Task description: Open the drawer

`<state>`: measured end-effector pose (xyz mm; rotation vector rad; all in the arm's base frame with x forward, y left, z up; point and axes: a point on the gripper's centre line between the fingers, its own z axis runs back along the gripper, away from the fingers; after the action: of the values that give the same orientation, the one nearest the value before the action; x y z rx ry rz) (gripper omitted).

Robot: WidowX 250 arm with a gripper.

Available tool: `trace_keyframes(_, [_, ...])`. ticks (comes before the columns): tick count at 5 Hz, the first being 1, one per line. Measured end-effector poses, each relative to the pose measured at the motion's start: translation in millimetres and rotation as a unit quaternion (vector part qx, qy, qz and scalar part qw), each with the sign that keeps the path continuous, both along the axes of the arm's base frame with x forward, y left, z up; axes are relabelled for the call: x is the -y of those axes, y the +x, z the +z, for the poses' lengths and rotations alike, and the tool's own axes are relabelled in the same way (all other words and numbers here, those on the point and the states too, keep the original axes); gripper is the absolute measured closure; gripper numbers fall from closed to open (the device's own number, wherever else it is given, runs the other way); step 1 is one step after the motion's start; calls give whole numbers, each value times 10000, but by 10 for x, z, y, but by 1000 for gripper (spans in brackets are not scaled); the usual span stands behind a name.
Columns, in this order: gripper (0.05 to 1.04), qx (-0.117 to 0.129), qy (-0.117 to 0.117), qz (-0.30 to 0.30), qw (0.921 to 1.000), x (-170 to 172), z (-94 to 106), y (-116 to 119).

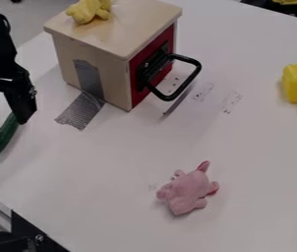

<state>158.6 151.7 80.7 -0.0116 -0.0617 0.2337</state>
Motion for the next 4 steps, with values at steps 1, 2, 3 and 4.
trace_keyframes(1, [84, -70, -71, -8, 9999, 29, -44, -24])
trace_keyframes(2, [84, -132, -163, -321, 9993, 357, -86, 118])
trace_keyframes(3, [84, 3, -59, -652, 9979, 678, -70, 255])
trace_keyframes(4, [84, 137, -126, -1009, 9947, 1073, -78, 444])
